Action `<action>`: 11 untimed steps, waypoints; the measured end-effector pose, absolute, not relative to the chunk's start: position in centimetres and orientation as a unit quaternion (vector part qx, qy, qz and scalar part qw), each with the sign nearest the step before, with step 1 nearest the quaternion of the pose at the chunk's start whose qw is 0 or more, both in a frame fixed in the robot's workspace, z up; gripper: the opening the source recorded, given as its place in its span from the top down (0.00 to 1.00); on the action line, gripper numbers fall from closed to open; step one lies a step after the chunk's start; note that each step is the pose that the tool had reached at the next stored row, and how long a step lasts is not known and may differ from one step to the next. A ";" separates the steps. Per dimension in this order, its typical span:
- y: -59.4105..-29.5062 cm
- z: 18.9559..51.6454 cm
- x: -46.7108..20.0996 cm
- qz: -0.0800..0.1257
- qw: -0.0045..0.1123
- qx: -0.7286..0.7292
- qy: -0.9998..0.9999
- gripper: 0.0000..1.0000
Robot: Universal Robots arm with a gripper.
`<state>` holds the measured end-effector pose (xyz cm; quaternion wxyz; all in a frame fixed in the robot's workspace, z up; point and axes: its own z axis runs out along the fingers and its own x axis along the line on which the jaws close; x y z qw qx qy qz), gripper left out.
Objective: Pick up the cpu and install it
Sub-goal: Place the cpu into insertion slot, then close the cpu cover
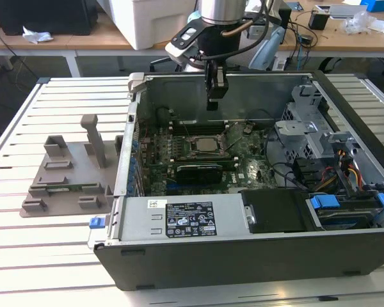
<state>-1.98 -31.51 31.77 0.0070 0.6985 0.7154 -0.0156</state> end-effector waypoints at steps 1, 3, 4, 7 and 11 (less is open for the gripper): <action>-31.5 31.8 -2.0 -0.016 0.007 0.698 0.715 0.89; -31.5 31.8 -2.0 -0.016 0.007 0.698 0.715 0.89; -31.5 31.8 -2.0 -0.016 0.007 0.698 0.715 0.89; -31.5 31.8 -2.0 -0.016 0.007 0.698 0.715 0.89; -31.5 31.8 -1.9 -0.016 0.007 0.698 0.716 0.89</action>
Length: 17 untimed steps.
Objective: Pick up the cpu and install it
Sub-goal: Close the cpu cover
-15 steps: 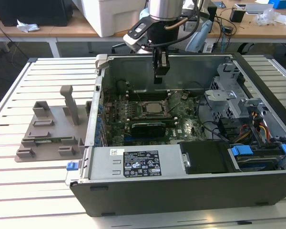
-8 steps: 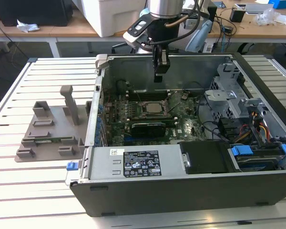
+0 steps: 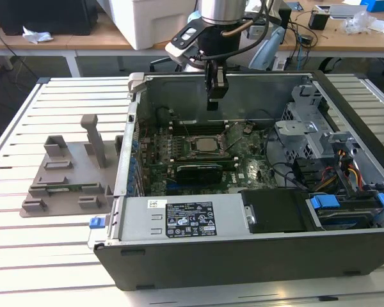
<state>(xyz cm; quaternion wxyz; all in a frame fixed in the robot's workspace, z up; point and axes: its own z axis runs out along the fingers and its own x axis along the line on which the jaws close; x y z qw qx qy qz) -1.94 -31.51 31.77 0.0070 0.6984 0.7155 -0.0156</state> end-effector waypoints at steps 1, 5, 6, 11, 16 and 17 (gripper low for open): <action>-31.5 31.8 -1.9 -0.016 0.007 0.698 0.715 0.89; -31.5 31.8 -1.5 -0.016 0.007 0.698 0.715 0.89; -31.5 31.8 -1.4 -0.016 0.007 0.698 0.715 0.89; -31.4 31.8 0.0 -0.016 0.007 0.699 0.715 0.89; -31.2 31.8 1.8 -0.016 0.007 0.698 0.715 0.89; -31.2 31.8 2.0 -0.016 0.007 0.698 0.715 0.89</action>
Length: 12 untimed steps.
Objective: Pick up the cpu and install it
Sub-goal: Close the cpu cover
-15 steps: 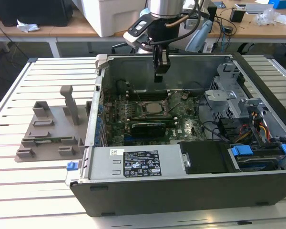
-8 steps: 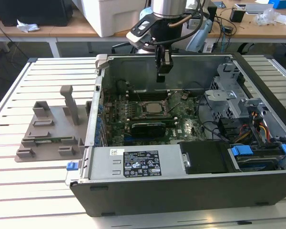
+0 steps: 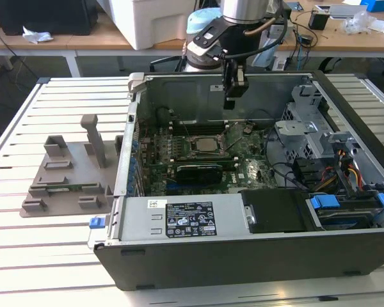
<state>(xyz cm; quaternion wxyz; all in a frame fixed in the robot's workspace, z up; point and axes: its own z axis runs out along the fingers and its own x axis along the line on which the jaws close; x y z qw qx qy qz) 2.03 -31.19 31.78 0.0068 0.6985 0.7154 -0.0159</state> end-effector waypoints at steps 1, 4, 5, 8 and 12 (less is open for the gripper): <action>-31.2 31.8 2.2 -0.016 0.007 0.699 0.715 0.89; -31.1 31.8 3.4 -0.016 0.007 0.698 0.715 0.89; -31.1 31.8 3.8 -0.016 0.007 0.698 0.715 0.89; -31.0 31.8 4.7 -0.016 0.006 0.698 0.715 0.89; -30.8 31.7 5.8 -0.016 0.006 0.698 0.715 0.89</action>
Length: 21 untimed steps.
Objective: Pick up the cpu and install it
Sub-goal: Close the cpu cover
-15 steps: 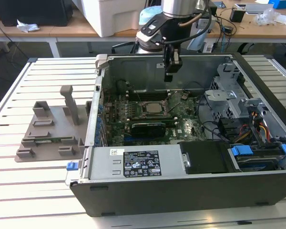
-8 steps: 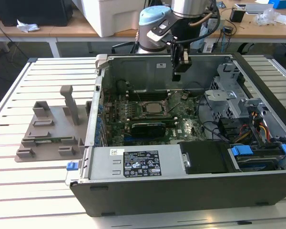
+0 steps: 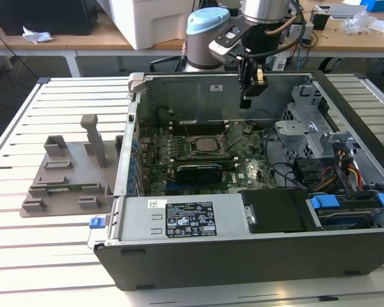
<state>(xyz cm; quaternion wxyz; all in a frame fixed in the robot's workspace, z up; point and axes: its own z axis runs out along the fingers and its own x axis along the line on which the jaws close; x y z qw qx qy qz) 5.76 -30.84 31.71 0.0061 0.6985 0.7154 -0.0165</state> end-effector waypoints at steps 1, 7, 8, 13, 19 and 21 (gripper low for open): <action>-30.8 31.7 6.0 -0.017 0.006 0.698 0.715 0.89; -30.4 30.7 7.3 -0.018 0.005 0.698 0.715 0.89; -30.3 30.4 7.4 -0.018 0.005 0.698 0.715 0.89; -30.3 29.2 7.6 -0.019 0.004 0.698 0.715 0.89; -30.3 28.5 7.7 -0.019 0.004 0.698 0.715 0.89; -30.3 28.4 7.7 -0.019 0.004 0.698 0.715 0.89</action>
